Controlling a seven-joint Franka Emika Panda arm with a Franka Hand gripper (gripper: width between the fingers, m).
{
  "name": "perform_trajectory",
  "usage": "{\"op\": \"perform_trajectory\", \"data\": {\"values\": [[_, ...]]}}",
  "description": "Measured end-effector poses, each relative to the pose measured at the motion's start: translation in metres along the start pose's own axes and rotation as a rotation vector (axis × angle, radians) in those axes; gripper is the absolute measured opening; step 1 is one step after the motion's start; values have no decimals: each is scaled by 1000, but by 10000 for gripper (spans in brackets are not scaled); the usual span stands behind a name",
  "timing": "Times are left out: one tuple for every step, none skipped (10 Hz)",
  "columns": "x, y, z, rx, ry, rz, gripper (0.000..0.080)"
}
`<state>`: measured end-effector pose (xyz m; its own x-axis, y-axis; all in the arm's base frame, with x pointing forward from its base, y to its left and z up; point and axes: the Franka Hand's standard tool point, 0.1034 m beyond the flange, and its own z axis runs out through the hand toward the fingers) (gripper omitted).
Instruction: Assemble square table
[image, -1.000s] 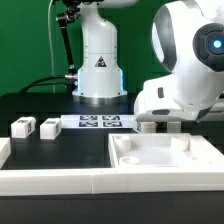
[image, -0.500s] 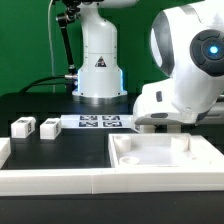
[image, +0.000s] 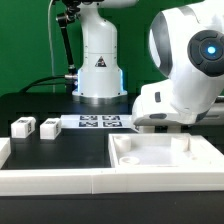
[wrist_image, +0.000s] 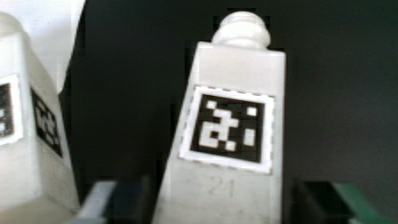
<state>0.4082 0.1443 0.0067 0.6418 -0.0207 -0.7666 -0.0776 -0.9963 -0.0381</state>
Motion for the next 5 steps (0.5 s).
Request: {"op": "perform_trajectory", "data": {"values": [[0, -1, 0, -1, 1, -1, 288], [0, -2, -1, -2, 2, -3, 288], [0, -2, -2, -2, 5, -5, 288], [0, -2, -5, 0, 9, -5, 288], [1, -3, -9, 1, 15, -9, 288]]}}
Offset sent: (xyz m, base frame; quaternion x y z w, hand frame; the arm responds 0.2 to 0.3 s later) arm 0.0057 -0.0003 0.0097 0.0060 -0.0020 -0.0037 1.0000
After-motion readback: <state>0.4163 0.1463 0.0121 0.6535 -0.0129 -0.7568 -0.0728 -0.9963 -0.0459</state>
